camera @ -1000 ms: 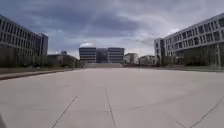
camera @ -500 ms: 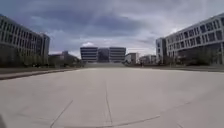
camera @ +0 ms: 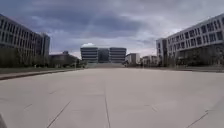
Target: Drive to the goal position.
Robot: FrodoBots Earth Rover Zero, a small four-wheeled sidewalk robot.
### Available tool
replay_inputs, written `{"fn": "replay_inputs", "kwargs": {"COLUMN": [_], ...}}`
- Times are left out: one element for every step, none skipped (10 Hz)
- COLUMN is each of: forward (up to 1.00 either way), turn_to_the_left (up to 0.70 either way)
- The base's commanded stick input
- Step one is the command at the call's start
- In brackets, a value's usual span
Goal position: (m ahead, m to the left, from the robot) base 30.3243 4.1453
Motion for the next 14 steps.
{"fn": "replay_inputs", "kwargs": {"forward": [0.70,0.70,0.70,0.70,0.70,0.70,0.70,0.70,0.70,0.70,0.70,0.70,0.70,0.70], "turn_to_the_left": [0.00,0.00,0.00,0.00,0.00,0.00,0.08,0.09,0.00,0.00,0.00,0.00,0.00,0.00]}}
